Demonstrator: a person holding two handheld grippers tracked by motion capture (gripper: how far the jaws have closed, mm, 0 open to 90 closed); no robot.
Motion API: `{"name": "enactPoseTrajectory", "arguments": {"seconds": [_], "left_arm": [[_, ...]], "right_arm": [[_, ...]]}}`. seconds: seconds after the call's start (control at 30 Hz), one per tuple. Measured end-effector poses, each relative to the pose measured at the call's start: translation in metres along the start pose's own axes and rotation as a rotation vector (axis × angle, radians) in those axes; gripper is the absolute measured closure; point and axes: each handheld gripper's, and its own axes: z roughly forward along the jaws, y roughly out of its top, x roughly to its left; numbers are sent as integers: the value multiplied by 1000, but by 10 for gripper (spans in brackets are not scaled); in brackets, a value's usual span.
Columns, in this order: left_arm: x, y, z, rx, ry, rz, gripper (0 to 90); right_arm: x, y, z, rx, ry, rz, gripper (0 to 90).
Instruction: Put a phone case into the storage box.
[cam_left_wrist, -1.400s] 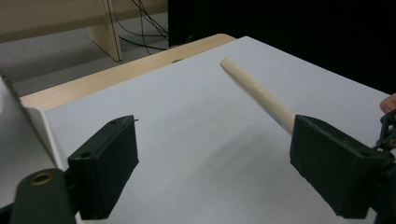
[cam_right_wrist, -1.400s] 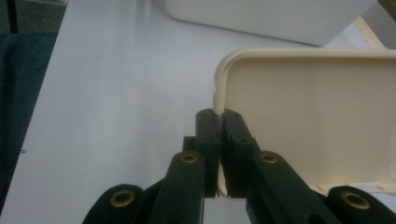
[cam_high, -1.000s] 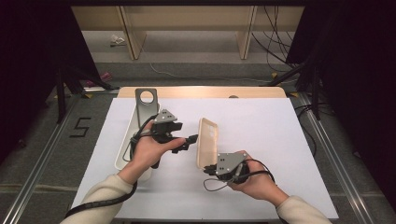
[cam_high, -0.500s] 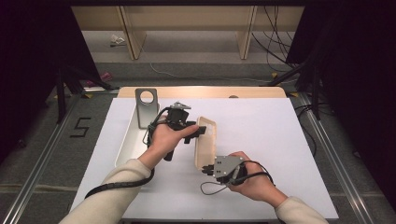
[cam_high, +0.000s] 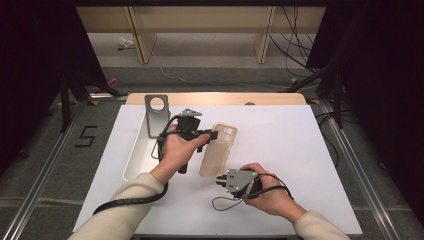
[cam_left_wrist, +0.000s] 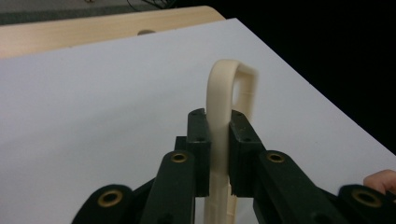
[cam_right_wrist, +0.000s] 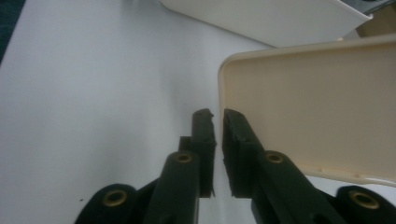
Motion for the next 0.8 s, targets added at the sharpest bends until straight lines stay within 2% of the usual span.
{"name": "enactPoseTrajectory", "arguments": {"seconds": [0.03, 0.17, 0.37, 0.47, 0.5, 0.67, 0.8], "left_arm": [[0, -1, -3, -10, -9, -3, 810], [3, -6, -16, -65, 6, 53, 810], [13, -16, -35, -137, 29, 128, 810], [17, -21, -44, -167, 28, 139, 810], [18, -22, -46, -174, 27, 139, 810], [24, -27, -59, -224, 6, 147, 810], [28, -28, -65, -235, -17, 172, 811]], "right_arm": [[0, 0, 0, -5, -3, 4, 779], [-2, 0, -3, -19, -47, 32, 654], [-10, -7, -10, -50, -110, 183, 421], [-15, -12, -14, -68, -121, 262, 338], [-18, -14, -16, -77, -127, 298, 315], [-25, -23, -25, -117, -136, 411, 226], [-29, -30, -30, -141, -139, 475, 175]]}}
